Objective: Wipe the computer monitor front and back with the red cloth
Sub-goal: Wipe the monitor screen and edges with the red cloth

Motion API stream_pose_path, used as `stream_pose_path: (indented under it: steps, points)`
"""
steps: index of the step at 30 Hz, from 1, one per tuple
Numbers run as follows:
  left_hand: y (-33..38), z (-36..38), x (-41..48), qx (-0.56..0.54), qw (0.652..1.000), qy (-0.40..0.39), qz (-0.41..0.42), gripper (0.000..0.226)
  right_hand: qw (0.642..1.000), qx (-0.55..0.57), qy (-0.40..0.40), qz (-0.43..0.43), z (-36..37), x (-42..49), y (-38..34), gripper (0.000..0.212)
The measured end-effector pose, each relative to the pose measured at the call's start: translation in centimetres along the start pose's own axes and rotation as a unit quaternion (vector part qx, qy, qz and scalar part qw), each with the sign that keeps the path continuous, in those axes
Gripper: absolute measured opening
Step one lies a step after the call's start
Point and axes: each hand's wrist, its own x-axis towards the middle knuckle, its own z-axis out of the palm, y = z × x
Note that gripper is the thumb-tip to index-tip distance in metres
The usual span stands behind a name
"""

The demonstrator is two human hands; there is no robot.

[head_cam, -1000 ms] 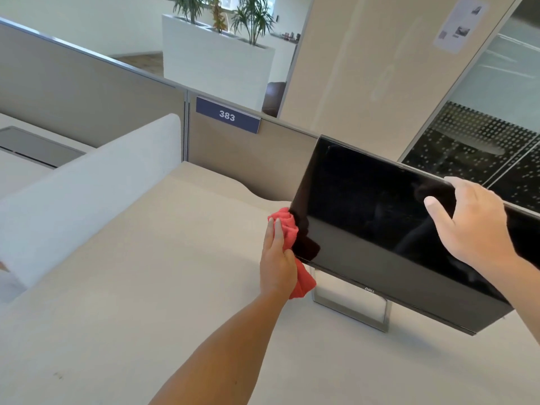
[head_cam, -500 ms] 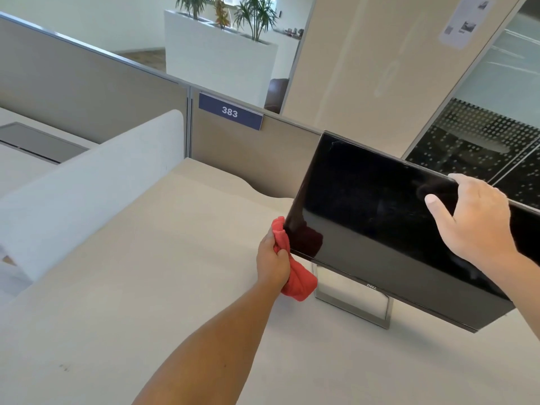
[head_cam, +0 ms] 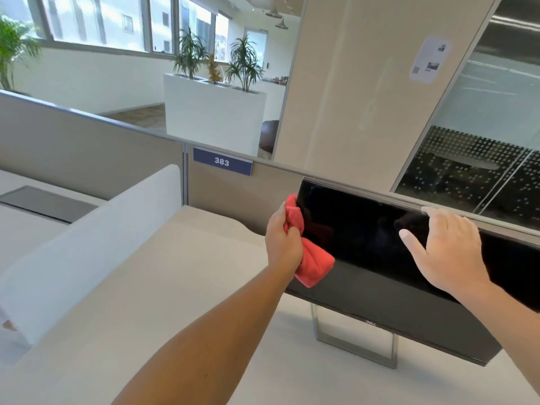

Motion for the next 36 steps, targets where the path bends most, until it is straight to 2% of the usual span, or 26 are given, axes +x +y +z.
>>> stream_pose_path:
  steps: [4, 8, 11, 14, 17, 19, 21, 22, 24, 26, 29, 30, 33, 36]
  points:
    - [3.4, 1.2, 1.5, 0.02, 0.997, 0.003, 0.068, 0.062, 1.0, -0.009, -0.001, 0.0, 0.0, -0.1, 0.0, 0.075]
    - [6.5, 2.5, 1.9, 0.077, 0.983, -0.036, 0.162, 0.064, 0.999, -0.028, -0.02, -0.004, 0.3, -0.1, 0.4, 0.076]
    - [7.0, 3.5, 1.7, 0.174, 0.954, -0.073, 0.231, 0.06, 0.999, -0.029, -0.021, -0.009, 0.1, -0.2, 0.5, 0.07]
    - [6.9, 4.1, 0.6, 0.259, 0.908, -0.154, 0.291, 0.062, 0.998, -0.016, -0.057, -0.009, -0.3, -0.3, 0.6, 0.076]
    - [6.9, 5.0, -1.3, 0.282, 0.875, -0.217, 0.327, 0.058, 0.995, 0.089, -0.042, 0.012, -1.5, -1.0, -0.2, 0.077]
    - [6.6, 5.6, -2.6, 0.28, 0.87, -0.215, 0.345, 0.057, 0.98, 0.196, 0.008, 0.027, -2.9, -2.2, -1.8, 0.071]
    - [6.0, 6.4, -4.1, 0.271, 0.869, -0.197, 0.364, 0.057, 0.943, 0.327, 0.02, 0.063, -4.1, -4.2, -3.8, 0.062]
    - [5.6, 6.7, -4.9, 0.263, 0.871, -0.193, 0.367, 0.057, 0.912, 0.4, 0.003, 0.096, -4.6, -5.3, -4.7, 0.058]
    - [4.8, 7.0, -7.0, 0.235, 0.882, -0.206, 0.352, 0.057, 0.836, 0.515, -0.041, 0.186, -4.6, -7.4, -5.8, 0.049]
    - [3.7, 7.3, -9.5, 0.205, 0.895, -0.22, 0.329, 0.055, 0.762, 0.579, -0.092, 0.275, -4.0, -9.3, -5.9, 0.046]
    - [2.1, 7.6, -13.1, 0.195, 0.901, -0.245, 0.302, 0.057, 0.638, 0.664, -0.171, 0.349, -3.3, -12.0, -5.0, 0.035]
    - [1.4, 7.7, -14.2, 0.205, 0.896, -0.257, 0.299, 0.06, 0.618, 0.676, -0.184, 0.356, -3.1, -12.9, -4.6, 0.031]
    - [-0.8, 7.3, -17.0, 0.248, 0.879, -0.289, 0.288, 0.065, 0.597, 0.676, -0.182, 0.391, -2.0, -15.5, -3.1, 0.025]
    - [-3.5, 6.4, -19.9, 0.306, 0.869, -0.291, 0.258, 0.068, 0.523, 0.692, -0.15, 0.475, -0.4, -18.2, -1.4, 0.021]
